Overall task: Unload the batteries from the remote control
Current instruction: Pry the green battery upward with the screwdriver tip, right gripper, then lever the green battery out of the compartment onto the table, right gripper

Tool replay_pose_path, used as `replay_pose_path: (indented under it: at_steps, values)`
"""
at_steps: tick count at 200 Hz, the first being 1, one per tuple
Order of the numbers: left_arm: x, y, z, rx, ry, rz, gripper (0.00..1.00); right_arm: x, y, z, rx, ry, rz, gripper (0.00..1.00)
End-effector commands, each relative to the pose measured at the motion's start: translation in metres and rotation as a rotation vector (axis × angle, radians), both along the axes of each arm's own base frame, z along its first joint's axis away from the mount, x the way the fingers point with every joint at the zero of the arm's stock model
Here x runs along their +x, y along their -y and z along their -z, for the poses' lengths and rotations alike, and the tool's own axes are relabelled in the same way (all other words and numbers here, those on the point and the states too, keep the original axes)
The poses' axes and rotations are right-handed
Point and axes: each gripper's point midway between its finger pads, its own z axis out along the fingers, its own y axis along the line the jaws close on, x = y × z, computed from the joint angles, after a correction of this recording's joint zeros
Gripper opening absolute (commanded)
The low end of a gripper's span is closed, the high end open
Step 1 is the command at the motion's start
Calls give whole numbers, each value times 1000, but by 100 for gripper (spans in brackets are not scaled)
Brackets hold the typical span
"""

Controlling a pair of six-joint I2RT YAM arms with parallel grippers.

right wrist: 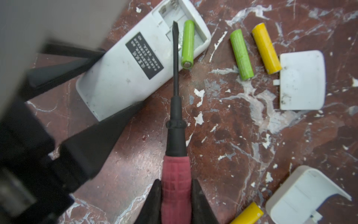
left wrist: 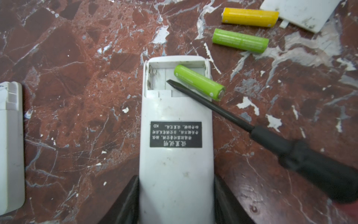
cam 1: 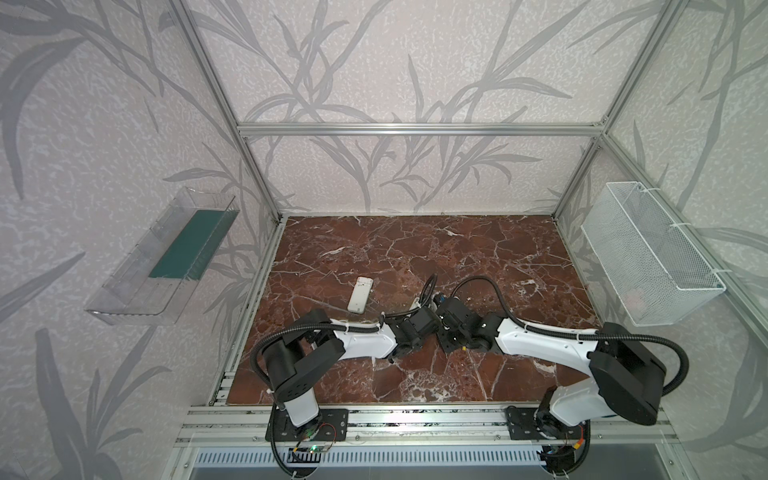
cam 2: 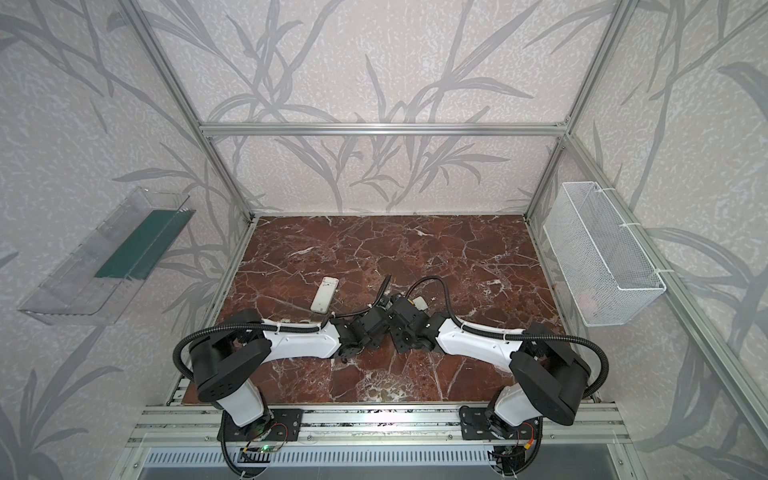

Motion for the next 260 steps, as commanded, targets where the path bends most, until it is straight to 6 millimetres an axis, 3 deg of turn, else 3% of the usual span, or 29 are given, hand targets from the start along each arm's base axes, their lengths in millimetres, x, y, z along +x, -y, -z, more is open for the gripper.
replay_pose_path:
  at_steps: [1, 73, 161, 260]
  values:
    - [-55, -37, 59, 194, -264, 80, 30, -1, 4, -3, 12, 30, -3, 0]
    - [-57, -37, 47, 184, -270, 88, 29, 3, 18, 9, 12, 45, 42, 0]
    - [-59, -48, 46, 226, -279, 65, 29, 8, 33, -2, 64, 105, 85, 0]
    - [-58, -48, 44, 230, -276, 56, 29, 9, 48, 7, 66, 99, 123, 0]
